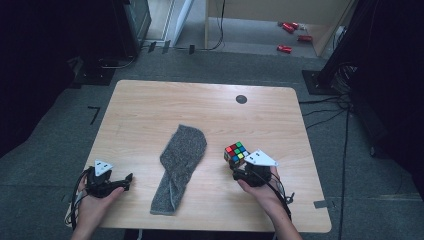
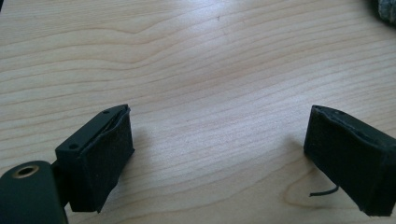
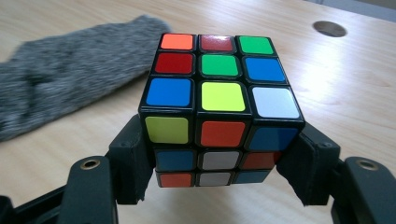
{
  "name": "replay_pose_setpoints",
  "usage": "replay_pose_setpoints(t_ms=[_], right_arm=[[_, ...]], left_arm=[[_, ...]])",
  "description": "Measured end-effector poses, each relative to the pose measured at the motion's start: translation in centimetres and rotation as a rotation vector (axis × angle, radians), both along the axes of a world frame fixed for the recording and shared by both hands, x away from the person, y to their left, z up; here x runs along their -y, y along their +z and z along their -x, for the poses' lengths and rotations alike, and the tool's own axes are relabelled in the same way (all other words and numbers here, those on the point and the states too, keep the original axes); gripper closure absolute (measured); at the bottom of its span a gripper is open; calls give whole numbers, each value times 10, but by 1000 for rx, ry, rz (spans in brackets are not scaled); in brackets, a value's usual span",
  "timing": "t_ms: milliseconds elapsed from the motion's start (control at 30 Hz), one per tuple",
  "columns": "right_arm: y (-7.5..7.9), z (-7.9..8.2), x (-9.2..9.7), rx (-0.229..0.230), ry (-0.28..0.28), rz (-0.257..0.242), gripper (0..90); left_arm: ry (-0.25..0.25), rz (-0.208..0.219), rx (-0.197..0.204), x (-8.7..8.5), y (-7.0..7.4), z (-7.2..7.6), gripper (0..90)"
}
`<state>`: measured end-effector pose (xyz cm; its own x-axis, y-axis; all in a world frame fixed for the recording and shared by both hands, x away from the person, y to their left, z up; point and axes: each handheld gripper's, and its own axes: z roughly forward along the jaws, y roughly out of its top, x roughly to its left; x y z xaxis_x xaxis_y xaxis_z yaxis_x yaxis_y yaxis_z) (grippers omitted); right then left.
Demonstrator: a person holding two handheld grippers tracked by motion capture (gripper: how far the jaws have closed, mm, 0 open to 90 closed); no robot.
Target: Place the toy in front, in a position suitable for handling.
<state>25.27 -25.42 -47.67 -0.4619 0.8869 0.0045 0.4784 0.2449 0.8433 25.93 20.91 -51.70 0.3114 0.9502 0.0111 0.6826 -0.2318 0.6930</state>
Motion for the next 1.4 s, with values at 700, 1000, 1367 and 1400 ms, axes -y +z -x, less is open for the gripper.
replay_pose_setpoints(t_ms=[700,1000,1367,1400], right_arm=[[-24,38,-9,-30,139,62,339],[-28,36,-7,-34,144,65,339],[-33,34,-3,-47,151,65,339],[-33,34,-3,-48,152,63,339]], left_arm=[[-198,43,22,47,29,0,89],[-281,82,36,80,35,-7,90],[-377,106,30,126,31,-16,99],[-377,102,25,129,30,-18,99]])
